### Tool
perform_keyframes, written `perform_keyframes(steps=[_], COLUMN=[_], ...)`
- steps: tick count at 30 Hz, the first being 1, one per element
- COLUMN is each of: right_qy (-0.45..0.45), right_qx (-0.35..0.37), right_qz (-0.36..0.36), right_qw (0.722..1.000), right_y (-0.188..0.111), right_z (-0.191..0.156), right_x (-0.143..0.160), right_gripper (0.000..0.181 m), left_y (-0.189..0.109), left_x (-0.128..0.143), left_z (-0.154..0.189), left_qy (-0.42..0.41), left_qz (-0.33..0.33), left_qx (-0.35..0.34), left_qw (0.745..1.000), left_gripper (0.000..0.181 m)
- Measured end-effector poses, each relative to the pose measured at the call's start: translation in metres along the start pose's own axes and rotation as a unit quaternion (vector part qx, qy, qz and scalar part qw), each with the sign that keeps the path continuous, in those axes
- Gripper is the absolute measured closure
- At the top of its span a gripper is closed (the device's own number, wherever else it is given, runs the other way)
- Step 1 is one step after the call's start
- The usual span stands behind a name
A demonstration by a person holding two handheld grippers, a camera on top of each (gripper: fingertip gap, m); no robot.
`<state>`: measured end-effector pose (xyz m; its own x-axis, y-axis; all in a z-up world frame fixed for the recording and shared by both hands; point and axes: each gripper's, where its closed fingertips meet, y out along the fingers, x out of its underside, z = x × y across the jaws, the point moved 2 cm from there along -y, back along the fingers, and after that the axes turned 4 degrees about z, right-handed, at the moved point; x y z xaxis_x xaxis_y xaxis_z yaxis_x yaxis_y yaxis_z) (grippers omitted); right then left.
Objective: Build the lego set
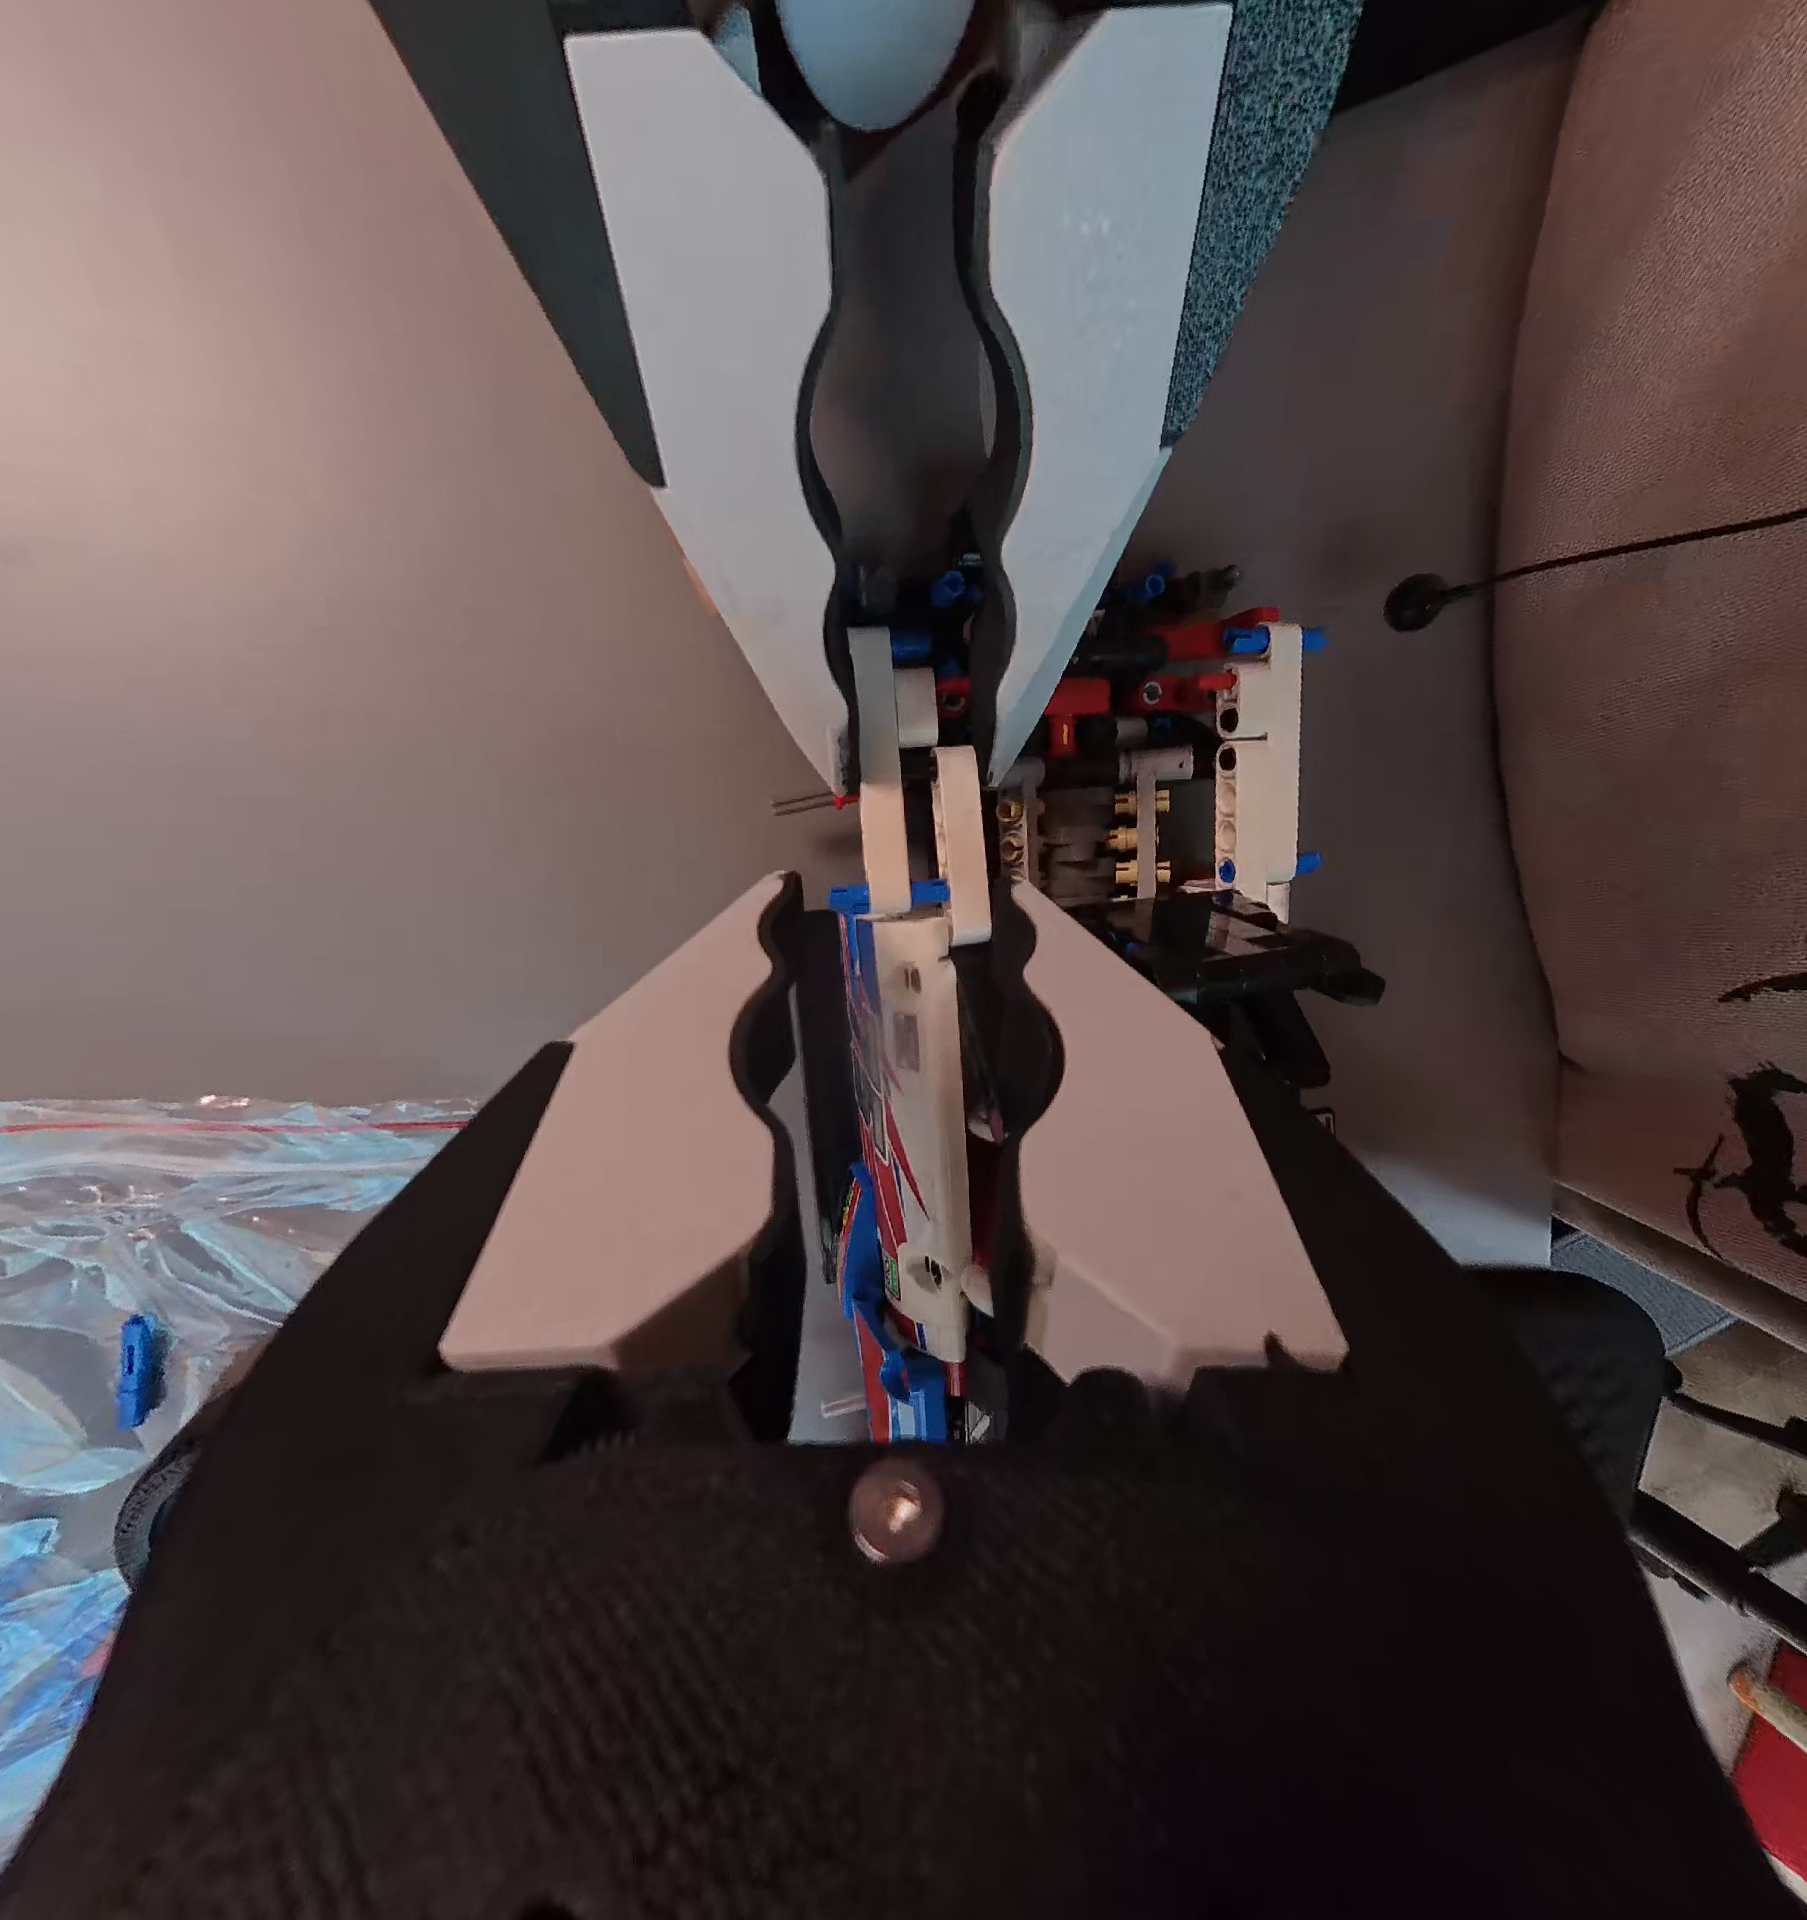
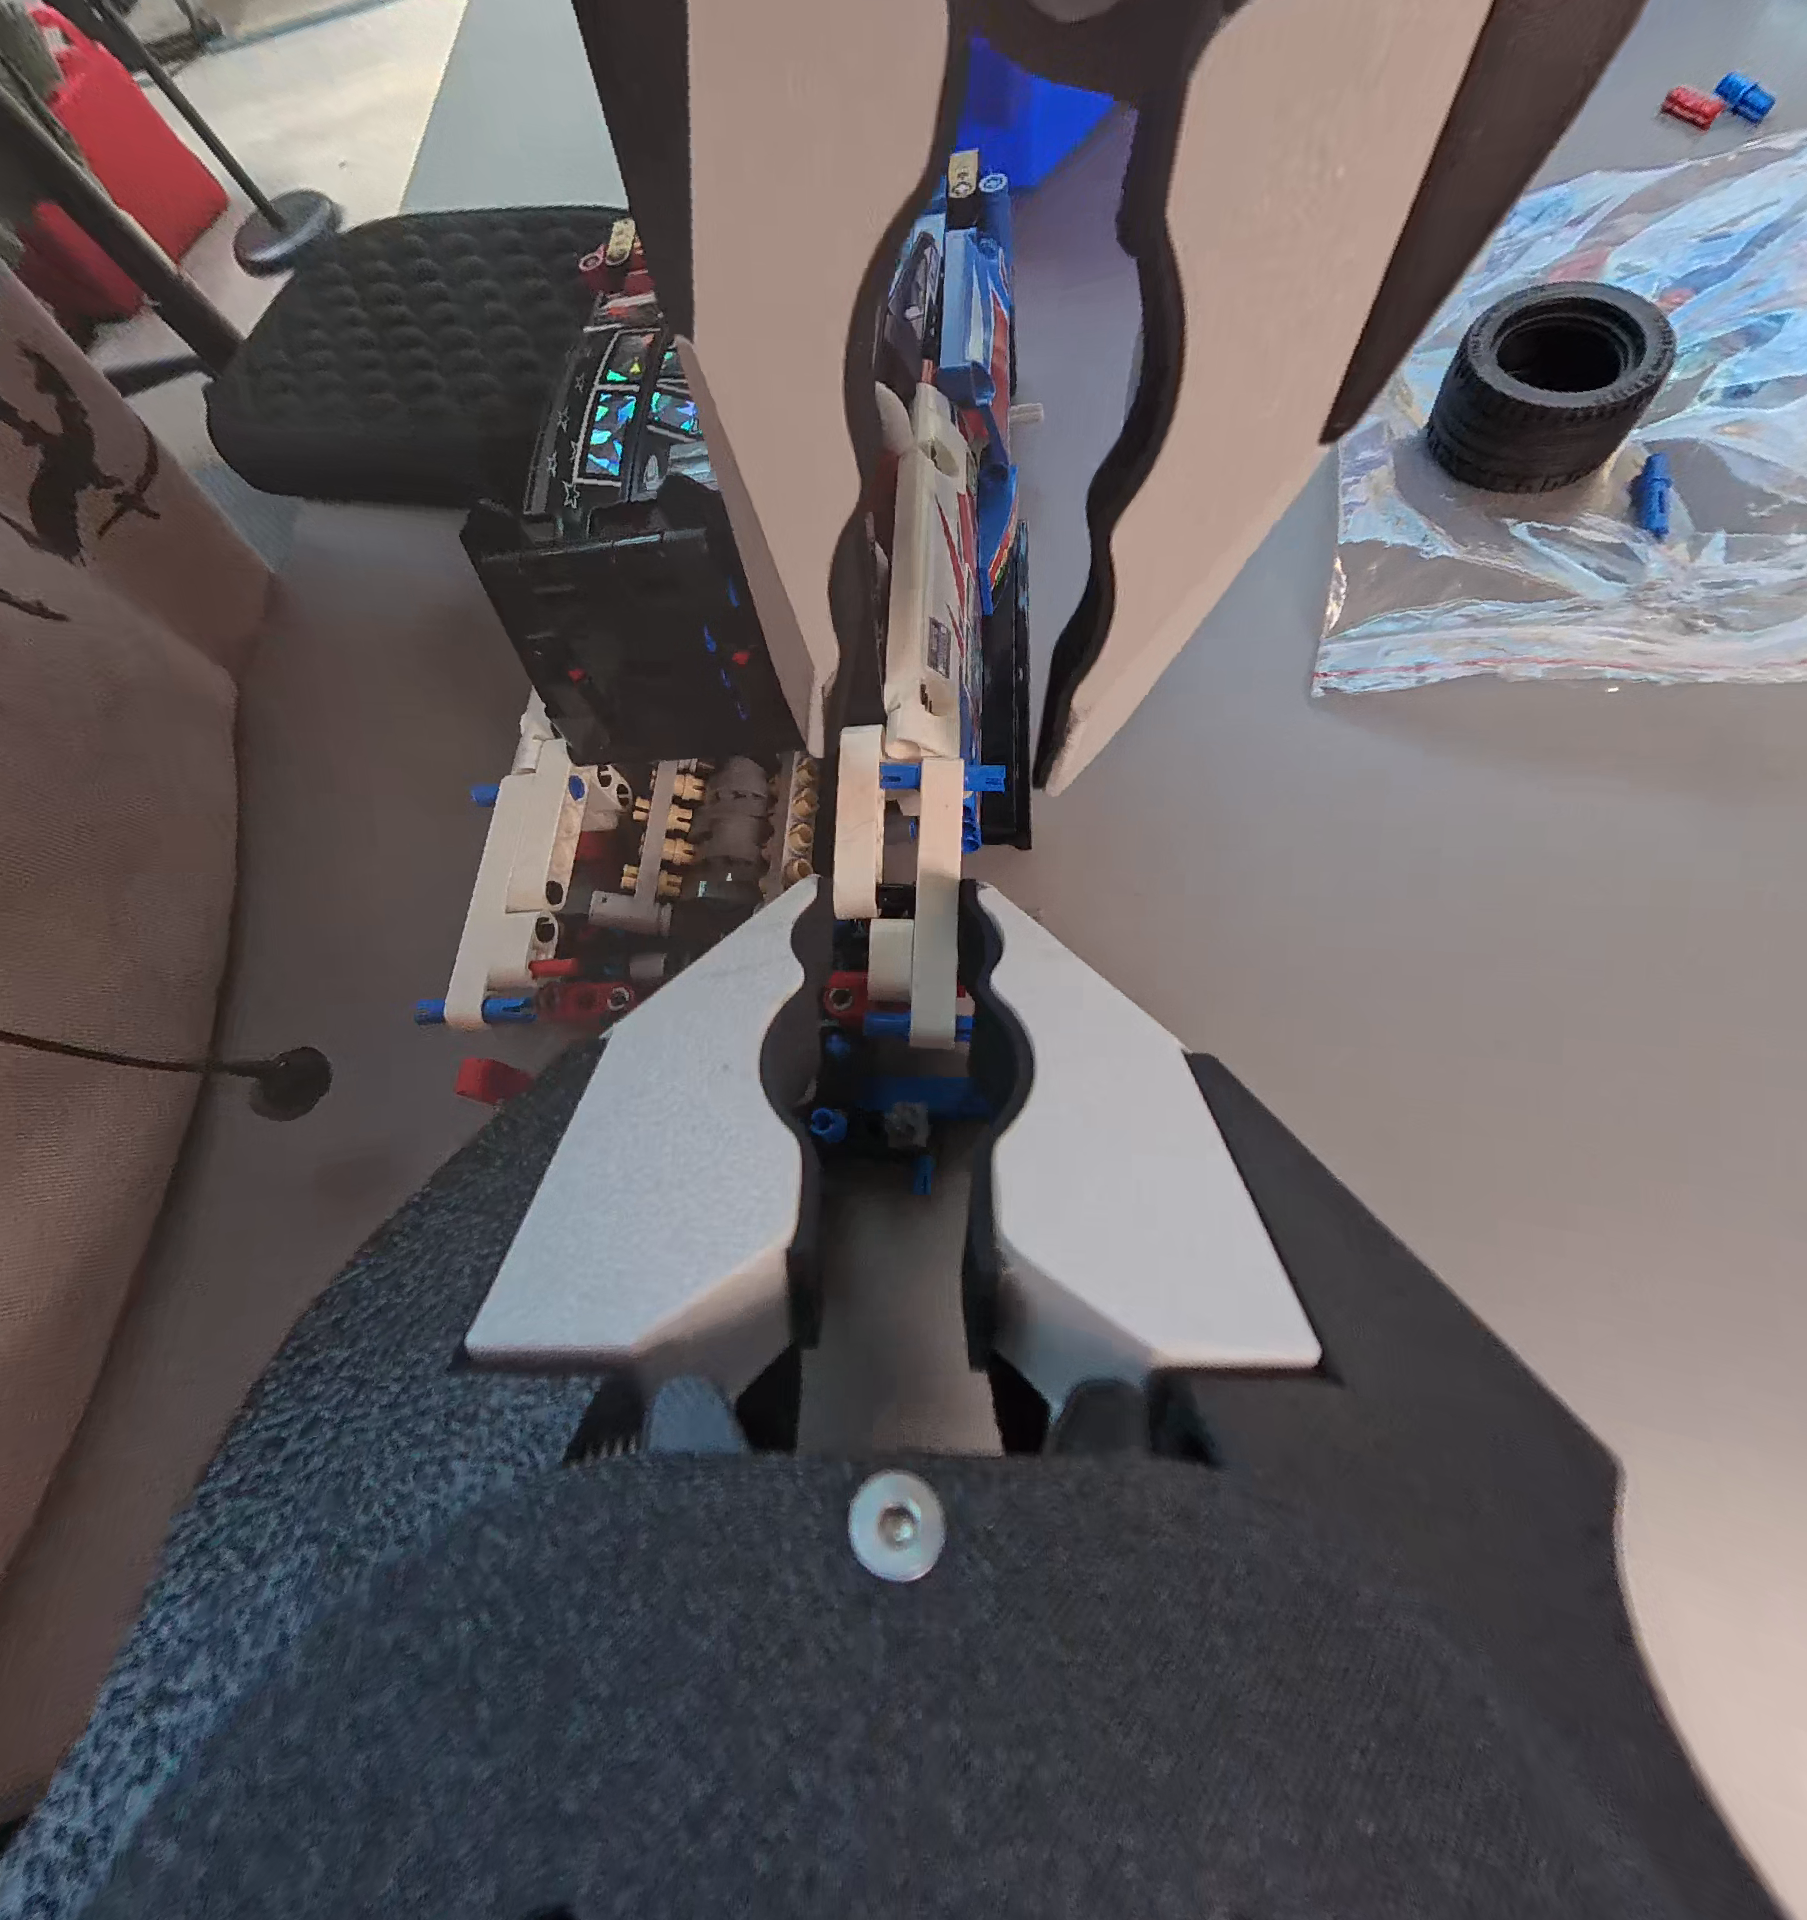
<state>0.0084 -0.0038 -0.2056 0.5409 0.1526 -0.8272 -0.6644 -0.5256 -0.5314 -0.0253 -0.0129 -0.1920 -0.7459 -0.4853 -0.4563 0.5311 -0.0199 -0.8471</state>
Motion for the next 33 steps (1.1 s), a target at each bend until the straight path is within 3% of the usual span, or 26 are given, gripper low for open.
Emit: perform_keyframes(steps=[1, 7, 15, 24, 33], right_qy=[-0.006, -0.020, -0.005, -0.013, -0.014], right_qx=[0.001, 0.010, 0.027, 0.022, 0.025], right_qz=[-0.007, -0.026, -0.030, -0.012, 0.004], right_qw=[1.000, 0.999, 0.999, 1.000, 1.000], right_y=[0.000, 0.001, 0.002, 0.005, 0.006], right_z=[0.000, 0.001, 0.002, -0.005, -0.010], right_x=[-0.001, -0.003, -0.004, -0.003, -0.003], right_gripper=[0.159, 0.160, 0.160, 0.160, 0.160], left_y=[0.000, -0.009, 0.003, 0.008, 0.008], left_x=[0.001, 0.006, 0.001, 0.007, 0.008], left_z=[0.000, -0.010, -0.001, 0.006, 0.012], left_qy=[-0.001, -0.020, -0.047, -0.013, 0.015], left_qz=[-0.005, -0.018, -0.027, -0.102, -0.103], left_qx=[0.002, 0.001, -0.012, -0.058, -0.056], left_qw=[1.000, 1.000, 0.998, 0.993, 0.993], left_gripper=[0.145, 0.146, 0.134, 0.147, 0.151])
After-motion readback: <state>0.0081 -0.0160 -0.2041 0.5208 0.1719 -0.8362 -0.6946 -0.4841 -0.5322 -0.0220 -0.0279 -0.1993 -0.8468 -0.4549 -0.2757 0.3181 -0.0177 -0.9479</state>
